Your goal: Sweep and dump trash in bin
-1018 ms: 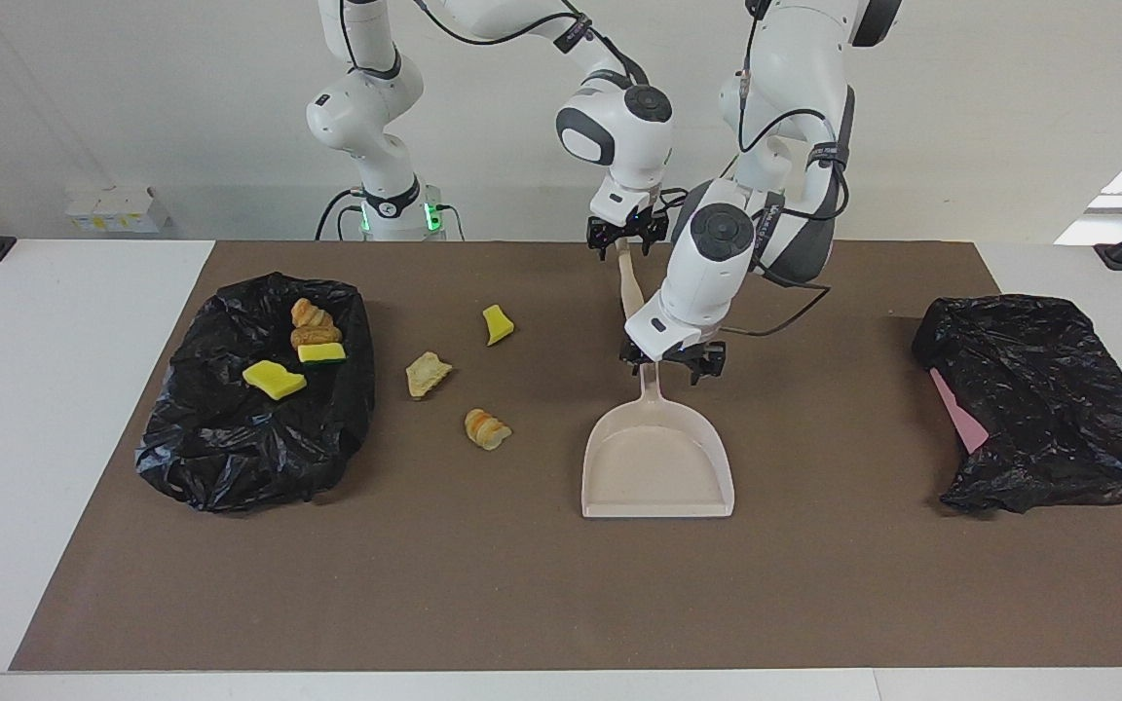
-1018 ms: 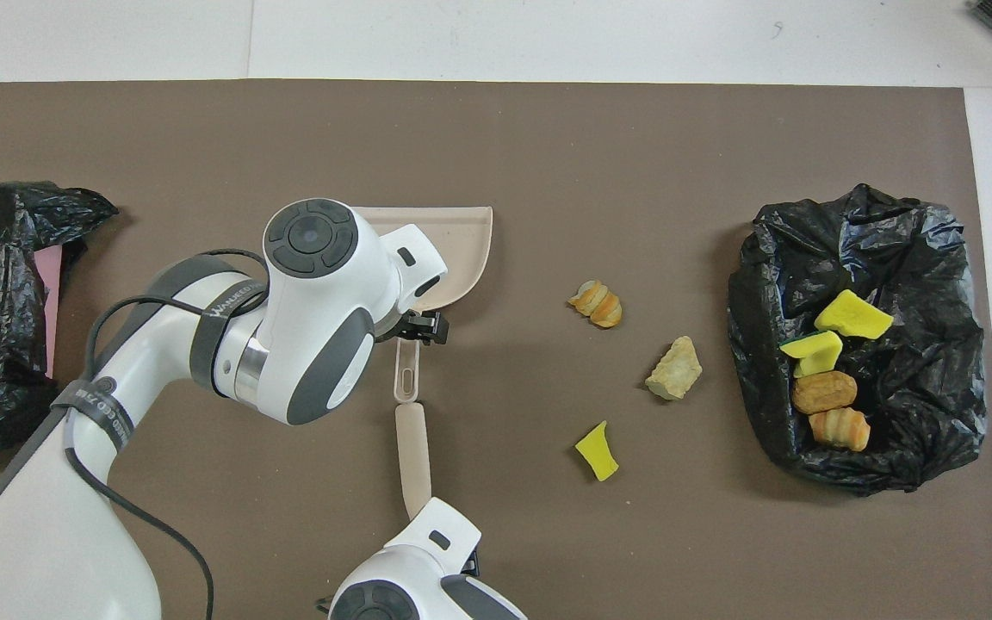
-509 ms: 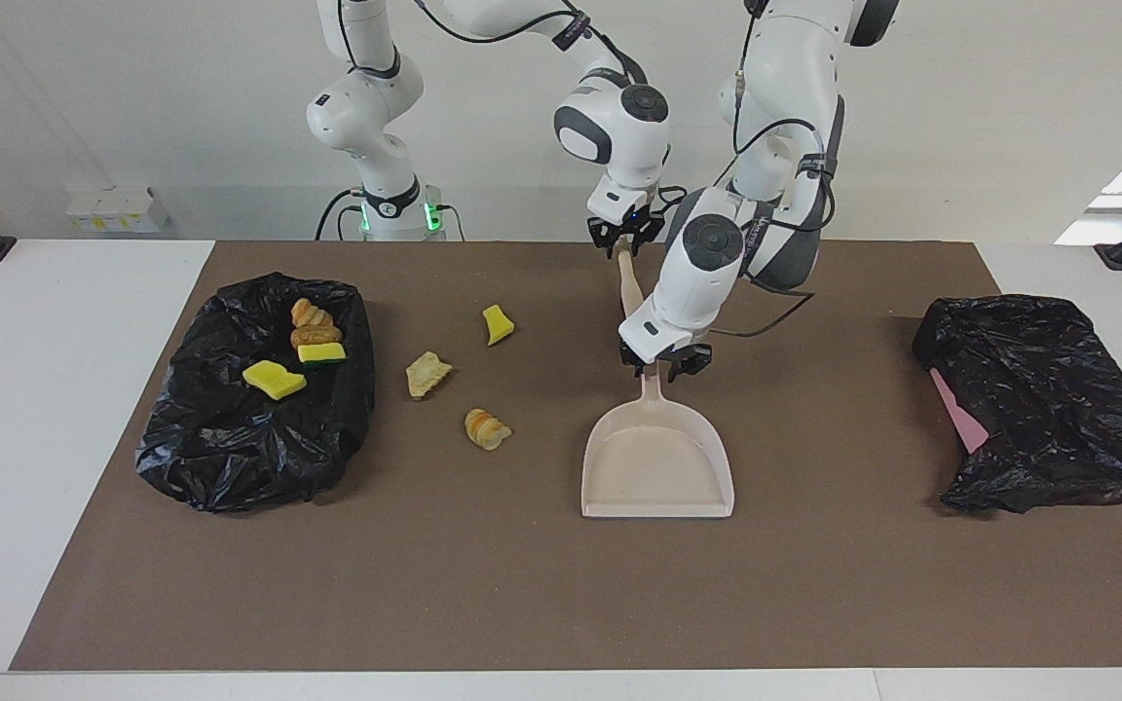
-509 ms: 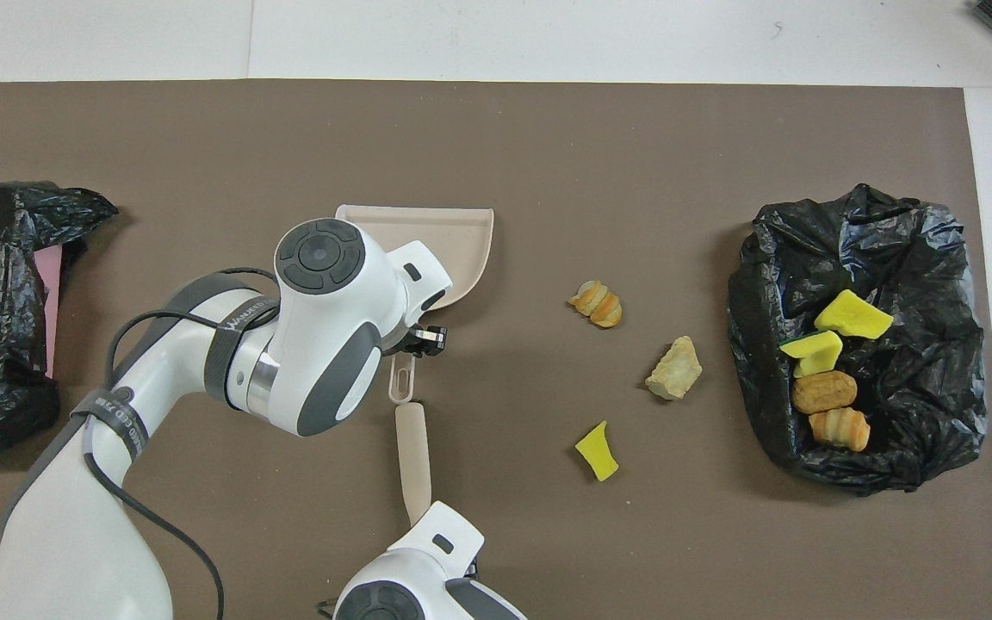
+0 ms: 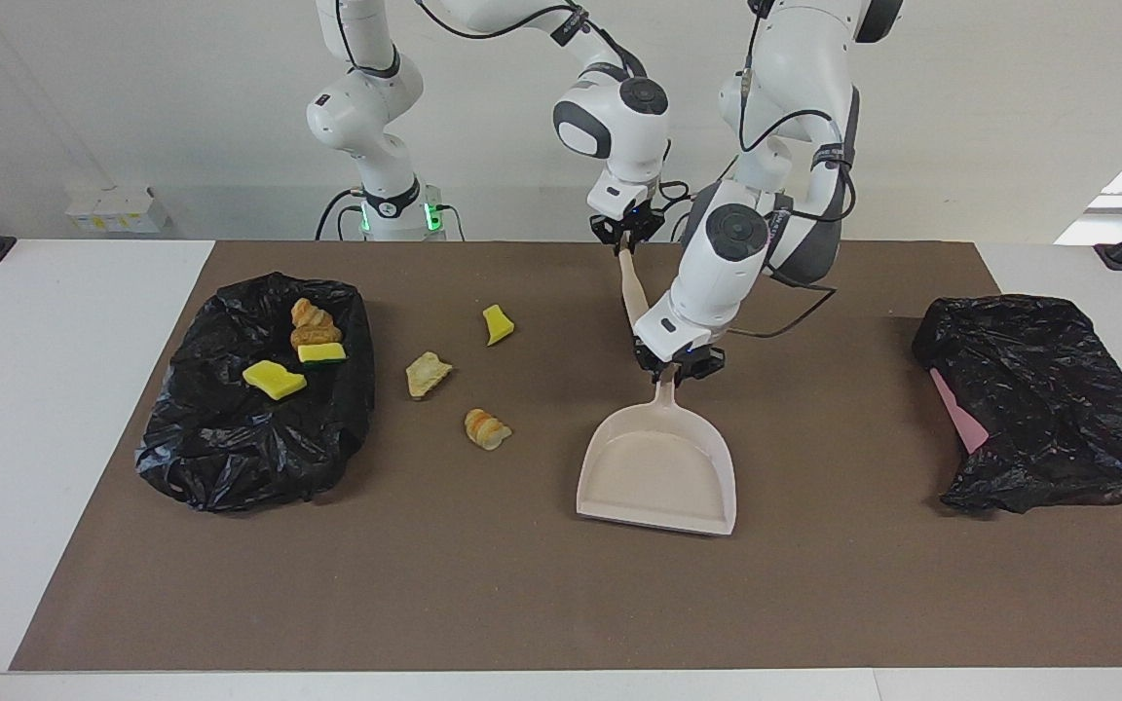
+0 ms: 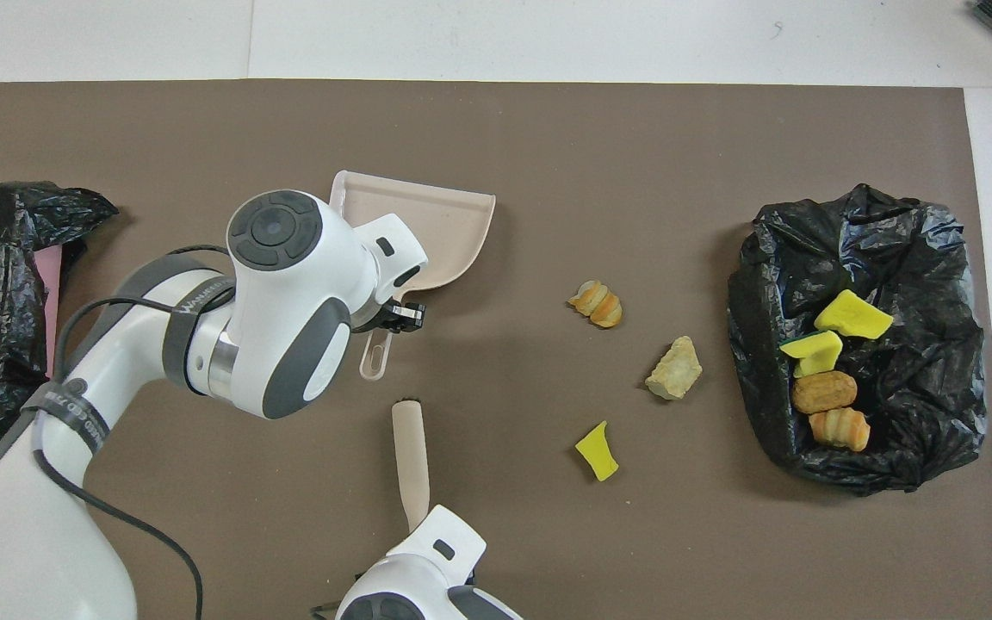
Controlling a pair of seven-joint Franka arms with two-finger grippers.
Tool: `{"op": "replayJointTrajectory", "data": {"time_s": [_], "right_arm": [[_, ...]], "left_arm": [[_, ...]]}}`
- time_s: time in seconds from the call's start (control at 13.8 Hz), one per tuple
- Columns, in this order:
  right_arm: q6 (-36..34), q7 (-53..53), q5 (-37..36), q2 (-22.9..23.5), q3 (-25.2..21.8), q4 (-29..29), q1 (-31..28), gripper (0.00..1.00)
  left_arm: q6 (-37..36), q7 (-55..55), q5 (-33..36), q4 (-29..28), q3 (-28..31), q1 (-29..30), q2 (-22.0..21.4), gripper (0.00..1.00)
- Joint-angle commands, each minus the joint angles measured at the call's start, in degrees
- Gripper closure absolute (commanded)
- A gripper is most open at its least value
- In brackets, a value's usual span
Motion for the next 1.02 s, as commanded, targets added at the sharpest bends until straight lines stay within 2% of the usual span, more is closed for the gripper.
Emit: {"op": "replayJointTrajectory", "data": {"time_s": [0.0,0.29,0.58,0.8,0.95], "right_arm": [[-6.60,2.39,0.51,-7.43,-0.16,-2.56,-2.02,1.00],[-16.19,3.72,-0.72,-17.89,-0.16,-9.58,-7.99,1.00],[-26.57,11.53,-4.76,-18.44,-0.16,-10.03,-13.01,1.00],[-27.29,17.24,-4.42,-19.74,0.01,-12.74,-15.13,1.00],[-23.81,20.57,-3.63,-20.55,0.10,-17.22,-14.52,1.00]], "left_arm": [[-4.56,8.68,1.78,2.96,0.04,4.28,-0.85,1.00],[-8.08,26.42,1.88,3.23,0.13,11.75,-2.26,1.00],[-12.03,50.85,1.79,2.53,0.13,17.38,-3.31,1.00],[-14.32,64.05,2.32,1.56,0.22,18.79,-4.28,1.00],[-13.45,70.12,7.30,-0.71,0.13,19.06,-5.50,1.00]]}}
